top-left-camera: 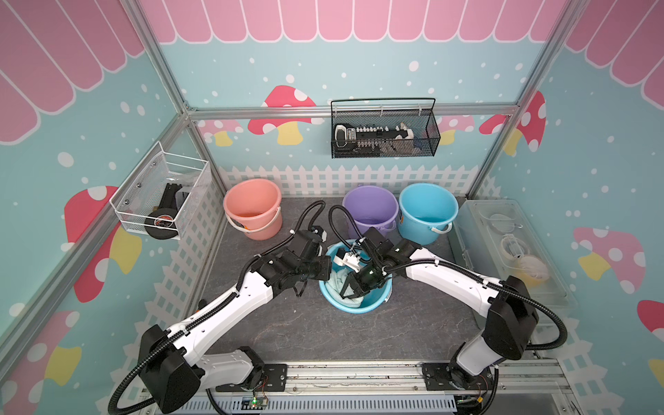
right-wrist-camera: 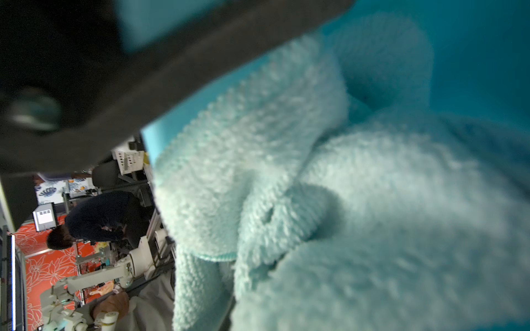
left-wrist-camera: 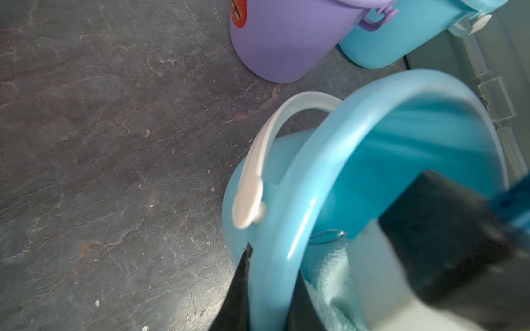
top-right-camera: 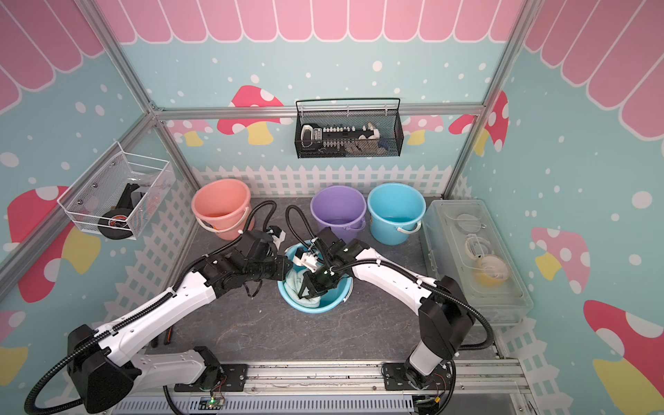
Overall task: Wipe the inside of the bucket with a cloth
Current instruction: Wipe the dirt from the inside of the bucket.
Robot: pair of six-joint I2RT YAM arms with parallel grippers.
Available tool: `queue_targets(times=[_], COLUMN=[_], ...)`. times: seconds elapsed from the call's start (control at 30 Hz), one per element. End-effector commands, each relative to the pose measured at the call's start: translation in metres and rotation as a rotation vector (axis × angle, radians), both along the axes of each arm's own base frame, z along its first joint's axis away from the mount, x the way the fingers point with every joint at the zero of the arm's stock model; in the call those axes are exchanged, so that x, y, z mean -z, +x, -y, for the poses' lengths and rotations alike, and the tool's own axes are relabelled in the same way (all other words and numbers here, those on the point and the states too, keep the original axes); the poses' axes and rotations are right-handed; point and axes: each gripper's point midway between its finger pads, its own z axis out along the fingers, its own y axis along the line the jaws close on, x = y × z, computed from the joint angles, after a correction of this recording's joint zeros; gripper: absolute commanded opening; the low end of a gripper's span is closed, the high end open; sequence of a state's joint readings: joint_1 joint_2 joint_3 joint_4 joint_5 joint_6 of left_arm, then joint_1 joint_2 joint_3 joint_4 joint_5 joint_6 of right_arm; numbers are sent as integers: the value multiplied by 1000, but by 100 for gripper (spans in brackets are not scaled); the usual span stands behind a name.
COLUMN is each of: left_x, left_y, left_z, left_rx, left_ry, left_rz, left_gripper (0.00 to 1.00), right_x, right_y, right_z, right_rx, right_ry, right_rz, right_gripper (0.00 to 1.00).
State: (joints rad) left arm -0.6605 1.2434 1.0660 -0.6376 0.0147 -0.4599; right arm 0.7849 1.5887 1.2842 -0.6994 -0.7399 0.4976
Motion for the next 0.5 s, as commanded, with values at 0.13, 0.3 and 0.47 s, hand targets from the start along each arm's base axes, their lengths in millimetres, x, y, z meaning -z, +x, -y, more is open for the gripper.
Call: queue_targets(times=[0.13, 0.3, 0.47], left_x=[-28, -27, -25], left_y=[10, 9, 8], left_z=[6, 9, 11], left_rx=[-17, -19, -21], left_ry=[-89, -115, -136], left_rz=[91, 81, 74], left_gripper=[0, 0, 0], right_x=[6, 38, 60], right_y=[20, 47, 69], right_z=[-15, -17, -20], right_rx=[125, 253, 340], right_ry=[74, -1, -50], right_rz=[-30, -4, 32], right_gripper=[0, 0, 0])
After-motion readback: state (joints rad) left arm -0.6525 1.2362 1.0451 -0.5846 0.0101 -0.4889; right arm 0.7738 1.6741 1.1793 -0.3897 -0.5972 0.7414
